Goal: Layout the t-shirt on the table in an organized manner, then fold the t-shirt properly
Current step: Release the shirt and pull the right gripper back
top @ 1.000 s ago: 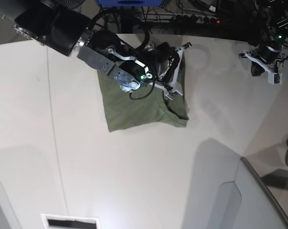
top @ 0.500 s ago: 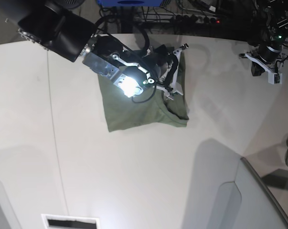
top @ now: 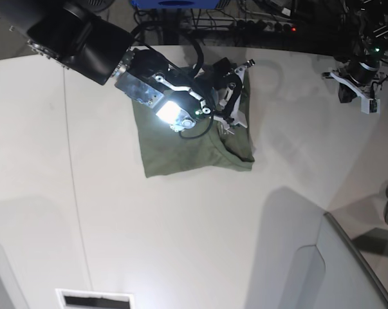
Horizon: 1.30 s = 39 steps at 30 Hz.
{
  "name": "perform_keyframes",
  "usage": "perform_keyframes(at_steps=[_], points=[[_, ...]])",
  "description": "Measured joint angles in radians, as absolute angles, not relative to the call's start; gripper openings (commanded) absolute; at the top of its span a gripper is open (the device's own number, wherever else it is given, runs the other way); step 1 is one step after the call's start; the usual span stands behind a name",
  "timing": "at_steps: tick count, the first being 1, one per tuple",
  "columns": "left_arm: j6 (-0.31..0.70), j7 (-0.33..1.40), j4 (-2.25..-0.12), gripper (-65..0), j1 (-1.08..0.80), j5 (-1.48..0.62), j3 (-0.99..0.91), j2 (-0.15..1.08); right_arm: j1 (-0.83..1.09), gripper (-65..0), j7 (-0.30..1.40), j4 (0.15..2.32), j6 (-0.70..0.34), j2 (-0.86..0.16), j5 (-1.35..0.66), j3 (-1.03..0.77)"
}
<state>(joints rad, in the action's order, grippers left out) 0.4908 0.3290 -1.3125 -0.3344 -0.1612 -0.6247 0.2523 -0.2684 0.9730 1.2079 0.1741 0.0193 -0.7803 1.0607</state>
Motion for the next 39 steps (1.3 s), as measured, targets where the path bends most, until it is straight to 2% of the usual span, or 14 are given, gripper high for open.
perform_keyframes(at_steps=[3, 6, 8, 10, 11, 13, 16, 22, 27, 39], points=[[0.491, 0.328, -1.312, -65.0, -0.319, -0.158, -0.625, 0.252, -0.268, -48.2, 1.002, 1.229, 0.175, 0.018, -0.775, 1.061], [0.491, 0.326, -1.312, -65.0, -0.315, -0.158, -0.625, 0.252, -0.267, -48.3, 1.076, 1.374, 0.179, -0.005, -0.776, 1.060], [0.491, 0.331, -1.311, -65.0, -0.317, -0.159, -0.623, 0.250, -0.261, -49.7, 1.108, 1.485, 0.174, -0.027, -0.804, 0.994], [0.491, 0.332, -1.308, -65.0, -0.319, -0.159, -0.622, 0.252, -0.224, -58.5, 1.099, 1.564, 0.176, -0.064, -0.799, 0.866], [0.491, 0.332, -1.309, -65.0, -0.319, -0.159, -0.623, 0.252, -0.191, -65.0, 1.099, 1.584, 0.196, -0.084, -0.791, 0.786], [0.491, 0.329, -1.308, -65.0, -0.319, -0.159, -0.623, 0.252, -0.125, -63.8, 1.101, 1.597, 0.273, -0.126, -0.759, 0.653], [0.495, 0.329, -1.307, -65.0, -0.319, -0.159, -0.620, 0.249, -0.055, -65.0, 1.102, 1.597, 0.295, -0.159, -0.759, 0.575], [0.484, 0.329, -1.306, -65.0, -0.317, -0.159, -0.561, 0.257, -0.028, -65.0, 0.987, 1.579, 0.289, -0.200, -0.781, 0.575], [0.495, 0.329, -1.306, -65.0, -0.316, -0.161, -0.542, 0.250, 0.004, -65.0, 0.968, 1.503, 0.295, -0.207, -0.778, 0.570], [0.495, 0.329, -1.306, -65.0, -0.307, -0.155, -0.551, 0.256, 0.065, -65.0, 0.961, 1.497, 0.297, -0.232, -0.780, 0.570]])
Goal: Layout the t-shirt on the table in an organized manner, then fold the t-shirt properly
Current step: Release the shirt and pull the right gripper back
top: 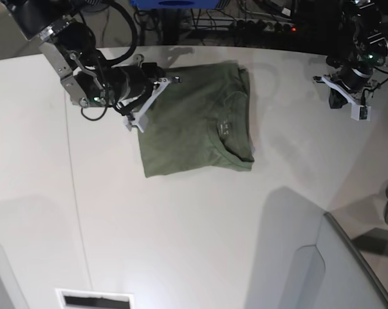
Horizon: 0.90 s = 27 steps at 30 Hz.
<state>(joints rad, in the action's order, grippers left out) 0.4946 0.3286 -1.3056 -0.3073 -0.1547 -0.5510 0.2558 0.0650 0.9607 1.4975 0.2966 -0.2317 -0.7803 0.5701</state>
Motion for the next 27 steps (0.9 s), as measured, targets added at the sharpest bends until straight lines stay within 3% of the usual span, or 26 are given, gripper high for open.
perform_keyframes(at_steps=[5, 9, 14, 27], points=[[0.495, 0.330, -1.306, -65.0, -0.308, -0.155, -0.551, 0.255, 0.094, -65.0, 0.974, 1.589, 0.308, -0.276, -0.758, 0.567], [0.495, 0.329, -1.306, -65.0, -0.308, -0.154, -0.551, 0.255, 0.062, -65.0, 1.014, 1.691, 0.293, -0.237, -0.789, 0.567], [0.495, 0.329, -1.306, -65.0, -0.311, -0.155, -0.550, 0.255, -0.033, -65.0, 0.994, 1.481, 0.296, -0.164, -0.778, 0.567], [0.495, 0.329, -1.305, -65.0, -0.318, -0.154, -0.553, 0.256, 0.011, -65.0, 0.913, 1.401, 0.290, -0.237, -0.788, 0.569]])
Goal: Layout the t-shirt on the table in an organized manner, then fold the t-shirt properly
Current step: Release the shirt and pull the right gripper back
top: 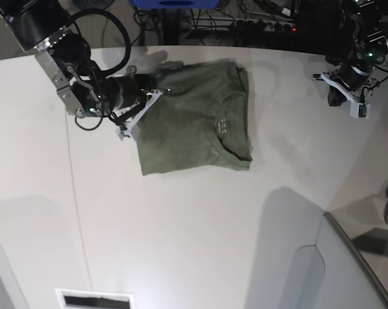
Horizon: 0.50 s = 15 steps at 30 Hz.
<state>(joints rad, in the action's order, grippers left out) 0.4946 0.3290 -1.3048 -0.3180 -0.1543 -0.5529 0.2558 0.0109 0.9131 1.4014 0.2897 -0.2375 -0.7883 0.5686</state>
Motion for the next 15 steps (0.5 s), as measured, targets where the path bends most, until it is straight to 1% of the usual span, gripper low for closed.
perform_keyframes(at_steps=[9, 12, 15], points=[[0.494, 0.329, -1.305, -65.0, -0.311, -0.154, -0.553, 0.257, 0.035, -65.0, 0.907, 1.414, 0.288, -0.249, -0.800, 0.569], [0.495, 0.329, -1.305, -65.0, -0.310, -0.154, -0.553, 0.257, 0.057, -65.0, 0.935, 1.477, 0.307, -0.263, -0.774, 0.570], [0.495, 0.329, -1.305, -65.0, -0.311, -0.154, -0.553, 0.257, 0.056, -65.0, 1.001, 1.566, 0.301, -0.262, -0.777, 0.569]])
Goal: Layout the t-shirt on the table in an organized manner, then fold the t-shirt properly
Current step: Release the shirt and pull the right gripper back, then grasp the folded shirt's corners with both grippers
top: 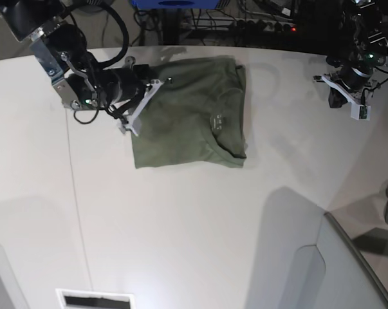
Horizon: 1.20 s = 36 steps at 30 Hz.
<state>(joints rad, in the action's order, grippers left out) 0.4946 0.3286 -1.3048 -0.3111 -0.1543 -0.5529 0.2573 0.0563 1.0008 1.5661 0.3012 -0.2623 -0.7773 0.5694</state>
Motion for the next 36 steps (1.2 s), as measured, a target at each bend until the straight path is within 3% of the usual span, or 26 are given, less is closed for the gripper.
perform_keyframes(at_steps=[7, 18, 28, 30, 33, 36], points=[[0.495, 0.329, -1.305, -65.0, -0.311, -0.154, -0.549, 0.257, -0.001, -65.0, 1.024, 1.509, 0.296, -0.158, -0.781, 0.576], [0.494, 0.329, -1.305, -65.0, -0.311, -0.154, -0.549, 0.257, 0.086, -65.0, 1.022, 1.449, 0.300, -0.152, -0.777, 0.576], [0.495, 0.332, -1.313, -65.0, -0.317, -0.159, -0.547, 0.249, 0.098, -65.0, 1.118, 1.720, 0.296, -0.167, -0.785, 0.525], [0.494, 0.403, -1.357, -65.0, -0.325, -0.155, -0.520, 0.231, 0.087, -65.0, 1.118, 1.739, 0.297, -0.171, -0.781, 0.487], [0.637, 0.490, -1.491, -65.0, -0.359, -0.229, -0.485, 0.177, 0.067, -65.0, 1.113, 1.707, 0.298, -0.178, -0.778, 0.411], [0.706, 0.581, -1.648, -65.0, -0.387, -0.364, -0.476, 0.138, 0.074, -65.0, 1.110, 1.668, 0.299, -0.185, -0.767, 0.344]])
